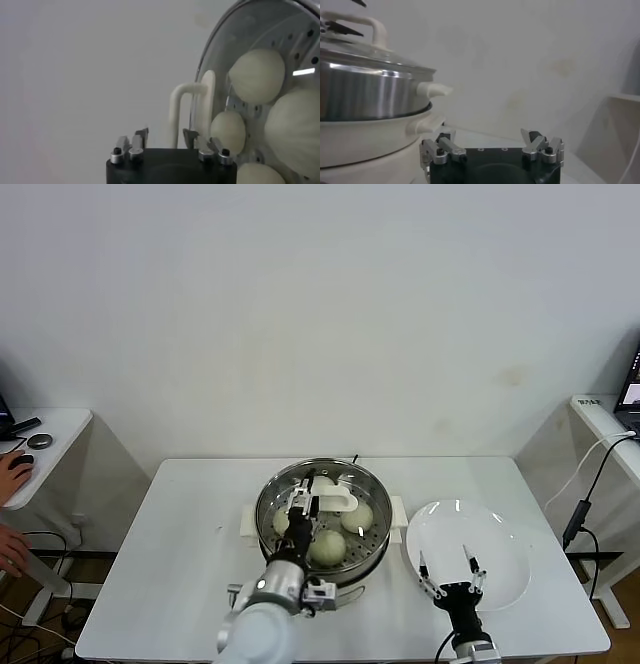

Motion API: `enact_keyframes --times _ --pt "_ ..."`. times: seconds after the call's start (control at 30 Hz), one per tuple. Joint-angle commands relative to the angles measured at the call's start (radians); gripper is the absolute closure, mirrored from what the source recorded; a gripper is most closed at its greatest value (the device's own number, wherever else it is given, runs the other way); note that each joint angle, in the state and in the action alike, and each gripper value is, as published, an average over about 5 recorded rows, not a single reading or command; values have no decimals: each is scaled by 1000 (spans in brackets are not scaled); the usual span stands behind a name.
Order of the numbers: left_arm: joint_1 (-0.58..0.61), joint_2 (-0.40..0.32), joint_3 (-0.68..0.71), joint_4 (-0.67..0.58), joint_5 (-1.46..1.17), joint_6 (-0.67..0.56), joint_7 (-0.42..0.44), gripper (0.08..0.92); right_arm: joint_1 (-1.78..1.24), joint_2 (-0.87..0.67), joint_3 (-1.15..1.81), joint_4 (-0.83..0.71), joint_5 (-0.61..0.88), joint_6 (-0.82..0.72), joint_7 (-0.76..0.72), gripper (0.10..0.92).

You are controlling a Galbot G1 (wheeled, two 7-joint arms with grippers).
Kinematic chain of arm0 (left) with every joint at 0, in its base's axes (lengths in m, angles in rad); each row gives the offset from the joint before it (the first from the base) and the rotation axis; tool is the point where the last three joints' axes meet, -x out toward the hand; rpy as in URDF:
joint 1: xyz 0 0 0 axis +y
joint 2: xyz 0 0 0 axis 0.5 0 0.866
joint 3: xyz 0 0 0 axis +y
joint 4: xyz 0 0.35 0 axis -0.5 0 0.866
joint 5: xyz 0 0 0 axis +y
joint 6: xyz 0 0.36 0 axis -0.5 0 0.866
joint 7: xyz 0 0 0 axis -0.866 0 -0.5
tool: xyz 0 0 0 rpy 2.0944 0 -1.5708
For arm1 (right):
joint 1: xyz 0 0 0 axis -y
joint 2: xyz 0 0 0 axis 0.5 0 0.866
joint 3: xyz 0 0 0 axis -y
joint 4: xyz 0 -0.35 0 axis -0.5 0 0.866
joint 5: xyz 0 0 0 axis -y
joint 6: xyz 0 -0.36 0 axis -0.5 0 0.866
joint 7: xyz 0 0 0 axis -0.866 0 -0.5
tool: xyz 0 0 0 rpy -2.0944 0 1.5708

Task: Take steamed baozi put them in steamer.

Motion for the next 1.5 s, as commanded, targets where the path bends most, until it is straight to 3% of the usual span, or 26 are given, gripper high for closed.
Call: enact_keyframes --times 0.03,0.1,0.17,0.3,0.4,0.67,0.83,1.07,1.5 --pt "274 55 -173 -288 -405 -39 -143 300 -11 -15 -4 10 12 -1 0 203" --pt "365 54 -222 -339 -552 -77 -185 250 -21 -30 -2 19 26 0 -1 203" --pt "458 25 -291 -370 -730 -199 -237 205 -38 -55 2 32 48 3 -2 203" --pt "616 -52 -483 -379 -1085 -480 -444 179 -61 -96 11 55 97 6 -3 203" --pt "688 -42 -611 -367 -1312 -535 -504 177 -59 -91 4 66 131 -16 -1 203" --pt "810 -9 -686 -299 -1602 -516 -429 177 -92 -133 16 123 271 -137 12 203" --pt "850 -12 -655 -204 -1584 -615 -370 177 -123 -185 14 179 318 -223 17 203" --pt "830 -53 -670 -43 -1540 -789 -308 177 -133 -182 18 197 314 -228 26 203" --pt "780 -96 -713 15 -1523 -772 -275 177 -149 -159 2 172 291 -180 34 203"
